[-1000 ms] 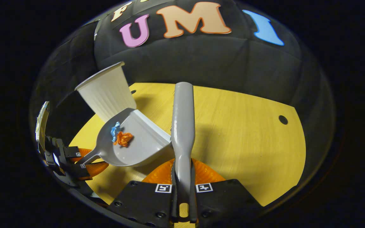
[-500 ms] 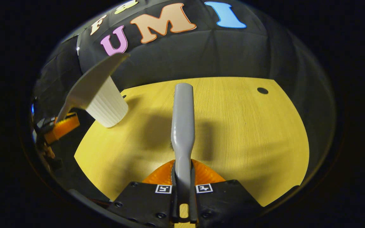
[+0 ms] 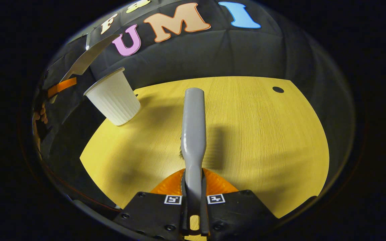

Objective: Pick up the small broom and dustpan from the desktop, sweep the trash into the dustpan with the broom, and then empty the trash into the garbage bin.

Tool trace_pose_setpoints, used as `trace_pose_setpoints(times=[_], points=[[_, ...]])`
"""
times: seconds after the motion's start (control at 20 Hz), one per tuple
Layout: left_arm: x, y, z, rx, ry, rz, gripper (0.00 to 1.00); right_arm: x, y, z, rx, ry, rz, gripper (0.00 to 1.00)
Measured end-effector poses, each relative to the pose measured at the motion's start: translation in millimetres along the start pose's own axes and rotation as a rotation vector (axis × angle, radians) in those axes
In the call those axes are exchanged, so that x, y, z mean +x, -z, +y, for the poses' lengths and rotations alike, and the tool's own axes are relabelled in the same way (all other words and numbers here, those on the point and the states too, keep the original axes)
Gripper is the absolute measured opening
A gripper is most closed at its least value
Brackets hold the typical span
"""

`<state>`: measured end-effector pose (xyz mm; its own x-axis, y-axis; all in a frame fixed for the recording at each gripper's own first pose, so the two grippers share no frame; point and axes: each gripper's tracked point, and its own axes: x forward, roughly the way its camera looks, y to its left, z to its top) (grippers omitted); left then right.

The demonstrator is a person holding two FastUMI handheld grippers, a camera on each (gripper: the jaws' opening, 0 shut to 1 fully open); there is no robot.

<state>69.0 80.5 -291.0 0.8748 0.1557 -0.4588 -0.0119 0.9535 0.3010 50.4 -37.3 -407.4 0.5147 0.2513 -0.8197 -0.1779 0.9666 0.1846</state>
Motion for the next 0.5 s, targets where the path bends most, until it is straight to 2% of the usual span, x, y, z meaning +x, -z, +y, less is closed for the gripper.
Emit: trace_pose_setpoints(times=[0.25, 0.5], points=[[24.5, 28.2, 64.5, 0.109, -0.126, 0.084, 0.26, 2.2, -4.5, 0.3, -0.012, -0.009, 0.021, 0.12], [37.5, 55.6, 111.9, 0.393, -0.197, 0.170, 0.27, -2.0, -16.1, 4.7, -0.046, -0.009, 0.051, 0.12]])
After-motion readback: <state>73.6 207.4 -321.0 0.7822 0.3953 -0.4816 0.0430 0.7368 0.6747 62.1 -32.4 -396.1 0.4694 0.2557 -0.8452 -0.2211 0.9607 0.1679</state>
